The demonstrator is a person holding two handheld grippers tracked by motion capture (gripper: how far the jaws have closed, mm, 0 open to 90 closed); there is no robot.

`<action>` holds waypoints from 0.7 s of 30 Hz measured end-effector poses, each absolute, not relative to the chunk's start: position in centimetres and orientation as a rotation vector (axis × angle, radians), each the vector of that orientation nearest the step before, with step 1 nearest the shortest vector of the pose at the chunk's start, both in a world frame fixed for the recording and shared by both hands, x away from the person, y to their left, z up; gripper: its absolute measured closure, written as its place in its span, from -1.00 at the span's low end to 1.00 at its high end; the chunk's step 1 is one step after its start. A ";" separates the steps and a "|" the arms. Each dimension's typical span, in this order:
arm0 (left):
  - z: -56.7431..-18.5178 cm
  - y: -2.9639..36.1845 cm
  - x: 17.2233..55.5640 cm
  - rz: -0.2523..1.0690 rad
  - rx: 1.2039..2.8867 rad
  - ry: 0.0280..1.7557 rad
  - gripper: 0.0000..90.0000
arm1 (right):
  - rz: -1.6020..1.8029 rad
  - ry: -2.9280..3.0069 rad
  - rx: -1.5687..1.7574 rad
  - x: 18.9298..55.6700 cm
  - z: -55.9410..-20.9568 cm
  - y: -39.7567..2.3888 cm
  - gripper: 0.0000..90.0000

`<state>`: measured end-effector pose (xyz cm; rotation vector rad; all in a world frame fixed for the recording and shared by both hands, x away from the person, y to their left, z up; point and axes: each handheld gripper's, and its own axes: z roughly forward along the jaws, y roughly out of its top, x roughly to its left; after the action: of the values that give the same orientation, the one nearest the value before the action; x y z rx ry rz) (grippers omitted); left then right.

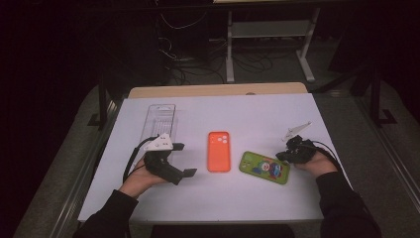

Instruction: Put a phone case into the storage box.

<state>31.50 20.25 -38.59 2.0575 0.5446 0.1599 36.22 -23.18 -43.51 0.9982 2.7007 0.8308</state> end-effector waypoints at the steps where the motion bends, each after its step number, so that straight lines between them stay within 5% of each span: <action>1: -38.6 20.2 31.5 0.162 2.058 0.542 -1.00 | 0.822 2.704 0.987 36.1 -43.5 -23.2 0.96; 19: -38.6 20.2 31.4 0.161 2.055 0.545 -1.00 | 0.829 2.732 0.953 33.3 -43.0 -22.9 0.95; 21: -38.5 20.3 31.5 0.162 2.066 0.541 -1.00 | 0.912 2.674 1.001 32.9 -42.1 -23.1 0.75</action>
<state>31.47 20.27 -38.55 2.0655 0.5415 0.1616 32.94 -23.12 -42.10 1.0015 2.6738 0.9121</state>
